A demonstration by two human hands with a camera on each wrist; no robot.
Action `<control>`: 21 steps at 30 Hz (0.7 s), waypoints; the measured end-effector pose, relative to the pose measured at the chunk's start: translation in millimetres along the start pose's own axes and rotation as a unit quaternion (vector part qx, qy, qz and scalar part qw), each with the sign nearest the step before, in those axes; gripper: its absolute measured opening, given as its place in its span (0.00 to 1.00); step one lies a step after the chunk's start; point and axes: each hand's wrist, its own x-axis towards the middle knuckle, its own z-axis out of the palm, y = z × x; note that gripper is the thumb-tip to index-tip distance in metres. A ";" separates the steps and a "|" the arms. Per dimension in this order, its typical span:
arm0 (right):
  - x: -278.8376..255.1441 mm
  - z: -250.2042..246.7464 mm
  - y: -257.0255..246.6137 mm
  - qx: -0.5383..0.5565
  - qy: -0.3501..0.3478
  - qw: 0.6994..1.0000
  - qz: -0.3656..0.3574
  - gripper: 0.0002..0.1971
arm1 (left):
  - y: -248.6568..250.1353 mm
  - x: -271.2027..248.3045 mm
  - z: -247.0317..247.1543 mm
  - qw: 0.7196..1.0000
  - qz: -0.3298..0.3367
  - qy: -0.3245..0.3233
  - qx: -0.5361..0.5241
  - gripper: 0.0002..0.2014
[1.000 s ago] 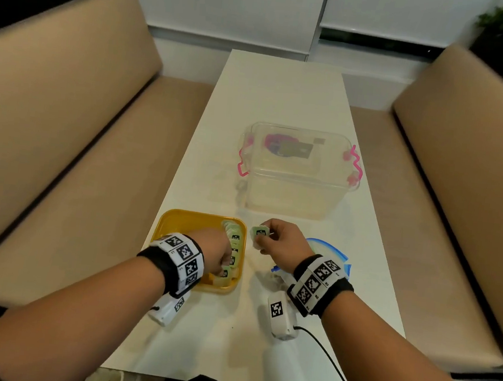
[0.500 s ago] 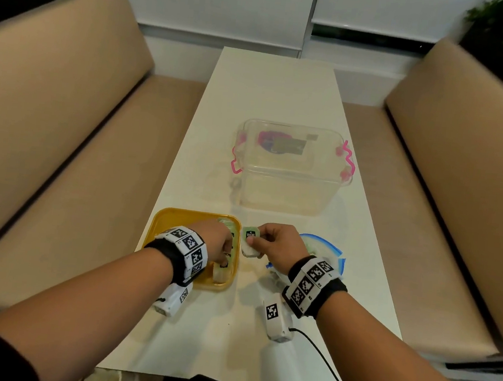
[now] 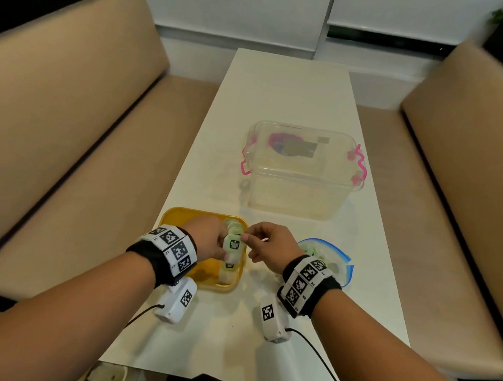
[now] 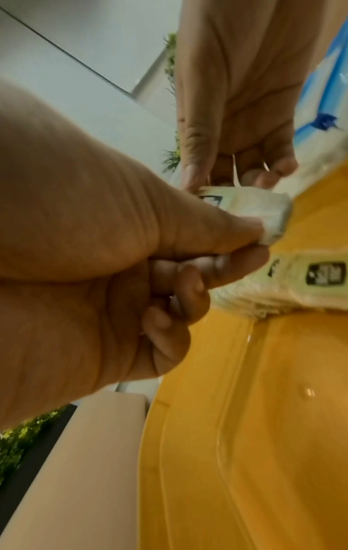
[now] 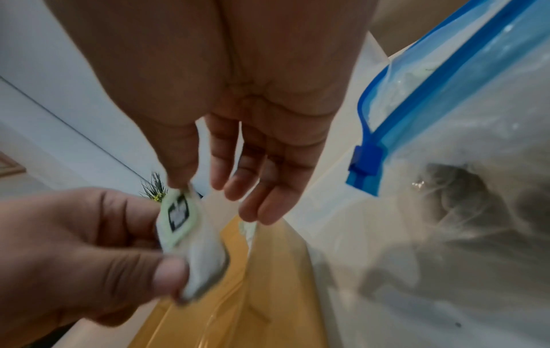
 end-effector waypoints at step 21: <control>6.9 9.5 0.9 0.006 -0.086 0.987 0.133 0.22 | 14.9 28.3 44.0 0.989 -0.083 -0.109 0.061 0.11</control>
